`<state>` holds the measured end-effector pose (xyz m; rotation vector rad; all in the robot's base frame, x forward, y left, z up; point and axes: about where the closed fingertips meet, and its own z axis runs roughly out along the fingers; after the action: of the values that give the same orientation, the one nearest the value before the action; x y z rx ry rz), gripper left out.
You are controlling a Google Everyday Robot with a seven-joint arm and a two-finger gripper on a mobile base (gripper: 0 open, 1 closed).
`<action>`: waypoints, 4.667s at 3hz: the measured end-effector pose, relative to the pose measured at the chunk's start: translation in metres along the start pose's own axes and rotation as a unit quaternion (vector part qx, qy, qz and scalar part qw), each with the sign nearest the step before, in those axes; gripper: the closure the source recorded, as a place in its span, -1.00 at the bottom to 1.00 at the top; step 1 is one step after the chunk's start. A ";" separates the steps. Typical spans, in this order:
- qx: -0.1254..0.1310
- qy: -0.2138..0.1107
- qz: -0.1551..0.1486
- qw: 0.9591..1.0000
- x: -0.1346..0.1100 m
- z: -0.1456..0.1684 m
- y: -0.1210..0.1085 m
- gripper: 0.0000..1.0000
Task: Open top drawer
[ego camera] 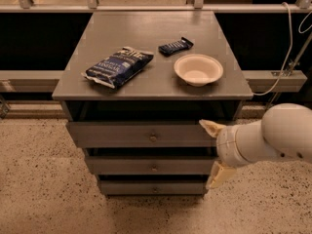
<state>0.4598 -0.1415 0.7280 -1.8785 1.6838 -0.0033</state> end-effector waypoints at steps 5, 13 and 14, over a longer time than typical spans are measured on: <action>-0.008 0.046 -0.034 0.998 0.082 0.099 -0.079 -1.00; -0.070 0.003 0.036 0.997 0.022 -0.002 0.055 -0.48; -0.061 -0.004 0.027 0.998 0.007 -0.020 0.057 -0.48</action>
Offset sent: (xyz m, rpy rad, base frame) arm 0.0841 -0.0345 -0.0617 -0.1099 -0.0537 0.0361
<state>0.4017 -0.1571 0.7167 -1.9177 1.7645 0.1321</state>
